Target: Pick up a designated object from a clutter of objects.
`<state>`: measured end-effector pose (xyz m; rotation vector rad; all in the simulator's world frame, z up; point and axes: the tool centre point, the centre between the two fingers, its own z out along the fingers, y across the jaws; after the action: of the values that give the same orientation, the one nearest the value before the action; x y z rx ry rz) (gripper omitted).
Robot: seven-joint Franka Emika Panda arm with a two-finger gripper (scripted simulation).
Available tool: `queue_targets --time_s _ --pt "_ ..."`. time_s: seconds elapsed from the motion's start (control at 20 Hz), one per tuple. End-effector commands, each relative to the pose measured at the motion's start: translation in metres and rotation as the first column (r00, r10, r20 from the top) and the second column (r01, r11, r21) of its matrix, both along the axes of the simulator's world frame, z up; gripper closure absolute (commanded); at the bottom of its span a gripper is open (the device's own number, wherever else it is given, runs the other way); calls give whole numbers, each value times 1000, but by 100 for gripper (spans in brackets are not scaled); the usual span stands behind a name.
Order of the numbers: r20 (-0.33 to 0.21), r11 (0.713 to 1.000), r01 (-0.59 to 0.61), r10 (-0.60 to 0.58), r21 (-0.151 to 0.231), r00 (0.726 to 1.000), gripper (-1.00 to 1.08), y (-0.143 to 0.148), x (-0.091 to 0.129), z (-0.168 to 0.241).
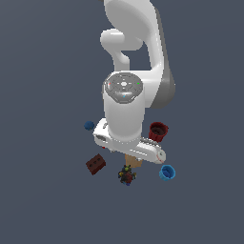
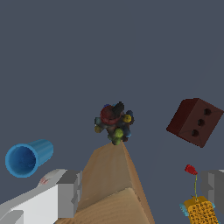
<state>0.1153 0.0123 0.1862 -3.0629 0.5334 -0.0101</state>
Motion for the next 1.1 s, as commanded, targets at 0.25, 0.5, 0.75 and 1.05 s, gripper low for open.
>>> queue_targets --time_s 0.25,0.5,0.75,1.05 --pt "-9 994 104 -104 -17 994 -92 7 22 -56" --pt "-11 989 144 -144 -26 990 -92 10 28 -80" --pt "-12 986 162 -162 -31 987 -92 11 31 -91" --pt "-13 987 161 -161 -31 987 -92 11 31 -95"
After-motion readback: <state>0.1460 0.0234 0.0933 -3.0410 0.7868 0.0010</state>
